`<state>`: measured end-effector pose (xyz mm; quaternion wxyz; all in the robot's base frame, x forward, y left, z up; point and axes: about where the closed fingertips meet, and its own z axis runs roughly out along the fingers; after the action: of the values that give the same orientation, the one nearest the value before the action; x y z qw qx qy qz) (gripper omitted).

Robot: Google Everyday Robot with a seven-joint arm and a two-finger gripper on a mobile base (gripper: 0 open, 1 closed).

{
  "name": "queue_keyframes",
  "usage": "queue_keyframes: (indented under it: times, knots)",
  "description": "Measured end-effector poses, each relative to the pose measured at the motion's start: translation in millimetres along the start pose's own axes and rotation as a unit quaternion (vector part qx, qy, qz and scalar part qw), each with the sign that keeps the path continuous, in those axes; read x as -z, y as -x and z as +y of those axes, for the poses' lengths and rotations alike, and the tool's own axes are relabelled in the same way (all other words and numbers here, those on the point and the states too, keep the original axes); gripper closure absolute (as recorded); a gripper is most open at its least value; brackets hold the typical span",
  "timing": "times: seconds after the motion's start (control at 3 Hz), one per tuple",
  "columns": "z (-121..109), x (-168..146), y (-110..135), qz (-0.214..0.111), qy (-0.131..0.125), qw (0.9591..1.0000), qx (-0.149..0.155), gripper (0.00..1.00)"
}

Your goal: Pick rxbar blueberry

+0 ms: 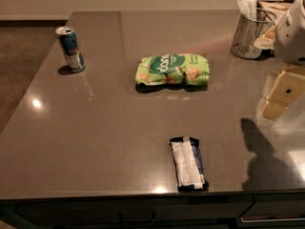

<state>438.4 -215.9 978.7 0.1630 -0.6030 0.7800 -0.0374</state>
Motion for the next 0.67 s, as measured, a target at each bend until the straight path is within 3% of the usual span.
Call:
queue_keyframes:
  times: [0.33,0.67]
  knots:
    - [-0.5,0.8,0.9,-0.001,0.0,1.0,0.001,0.0]
    - [10.4,-10.4,22.6,0.0,0.023,0.998,0.059,0.0]
